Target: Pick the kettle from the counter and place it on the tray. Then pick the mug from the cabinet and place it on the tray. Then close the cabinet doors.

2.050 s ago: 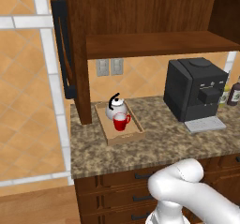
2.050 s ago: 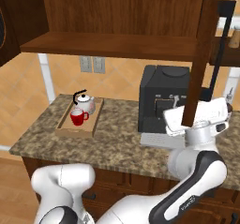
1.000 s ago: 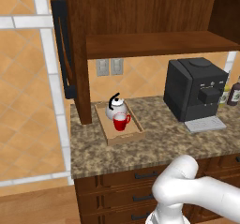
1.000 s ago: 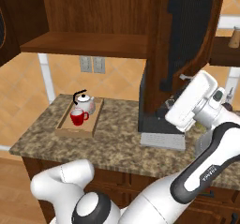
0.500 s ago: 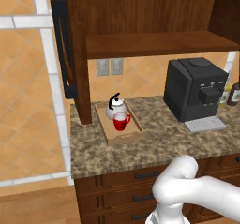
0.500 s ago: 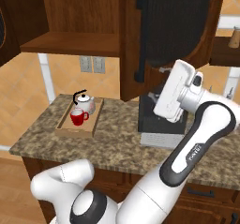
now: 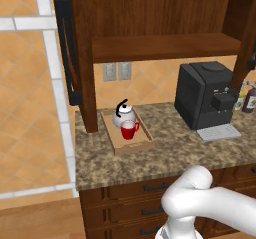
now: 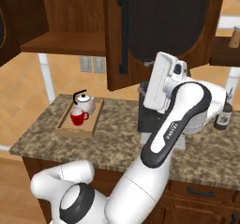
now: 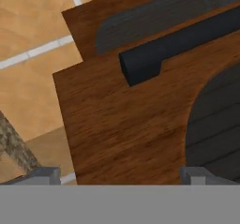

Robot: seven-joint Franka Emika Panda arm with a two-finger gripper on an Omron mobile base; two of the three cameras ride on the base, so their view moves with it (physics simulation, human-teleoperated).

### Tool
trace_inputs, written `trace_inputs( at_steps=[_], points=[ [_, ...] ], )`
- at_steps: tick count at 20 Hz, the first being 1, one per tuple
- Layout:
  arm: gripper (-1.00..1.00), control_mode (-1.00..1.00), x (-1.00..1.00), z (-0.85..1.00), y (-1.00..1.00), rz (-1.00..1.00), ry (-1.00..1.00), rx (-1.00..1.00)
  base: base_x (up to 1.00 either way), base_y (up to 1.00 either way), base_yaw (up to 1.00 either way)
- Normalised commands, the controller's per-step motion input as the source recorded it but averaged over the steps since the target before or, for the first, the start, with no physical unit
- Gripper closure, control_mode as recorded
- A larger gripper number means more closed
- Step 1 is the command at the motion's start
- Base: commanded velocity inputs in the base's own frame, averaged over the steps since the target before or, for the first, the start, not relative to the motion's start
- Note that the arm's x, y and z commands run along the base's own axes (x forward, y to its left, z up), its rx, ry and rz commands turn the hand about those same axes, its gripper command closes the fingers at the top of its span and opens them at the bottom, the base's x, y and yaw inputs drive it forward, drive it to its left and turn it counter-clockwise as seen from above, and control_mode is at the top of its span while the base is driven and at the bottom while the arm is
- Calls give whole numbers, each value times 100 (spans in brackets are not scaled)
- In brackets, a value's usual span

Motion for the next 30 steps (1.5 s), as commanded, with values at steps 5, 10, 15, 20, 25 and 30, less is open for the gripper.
trace_inputs(
  at_steps=[5, 10, 15, 20, 25, 30],
  points=[
    [-100, -100, 47, 0, 56, -16, 5, -13, 0, 0, 0],
    [-100, -100, 68, 0, 52, -22, 1, -10, 0, 0, 0],
    [-100, -100, 79, -4, 47, -29, 0, -11, 0, 0, 0],
    [-100, -100, 82, -10, 46, -31, 0, -11, 0, 0, 0],
    [-100, -100, 83, -11, 46, -31, 0, -10, 0, 0, 0],
    [-100, -100, 84, -9, 34, -31, 0, -9, 0, 0, 0]
  ],
)
